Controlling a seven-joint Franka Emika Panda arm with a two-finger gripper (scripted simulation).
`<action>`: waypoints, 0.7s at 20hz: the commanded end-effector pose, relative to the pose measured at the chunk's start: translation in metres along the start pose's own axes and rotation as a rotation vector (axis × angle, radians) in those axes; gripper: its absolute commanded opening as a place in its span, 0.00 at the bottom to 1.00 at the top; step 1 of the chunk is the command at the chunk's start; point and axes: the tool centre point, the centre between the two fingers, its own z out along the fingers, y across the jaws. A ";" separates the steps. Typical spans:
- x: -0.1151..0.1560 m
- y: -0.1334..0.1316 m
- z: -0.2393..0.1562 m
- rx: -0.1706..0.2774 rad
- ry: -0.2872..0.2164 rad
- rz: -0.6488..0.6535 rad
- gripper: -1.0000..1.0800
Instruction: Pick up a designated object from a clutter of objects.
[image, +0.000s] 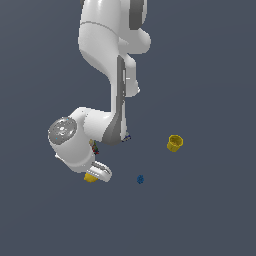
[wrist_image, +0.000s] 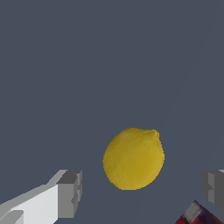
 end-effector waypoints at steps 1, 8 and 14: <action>0.000 0.000 0.008 0.000 -0.001 0.000 0.96; -0.001 0.001 0.042 0.000 0.000 0.002 0.96; 0.000 0.000 0.046 0.000 0.000 0.002 0.00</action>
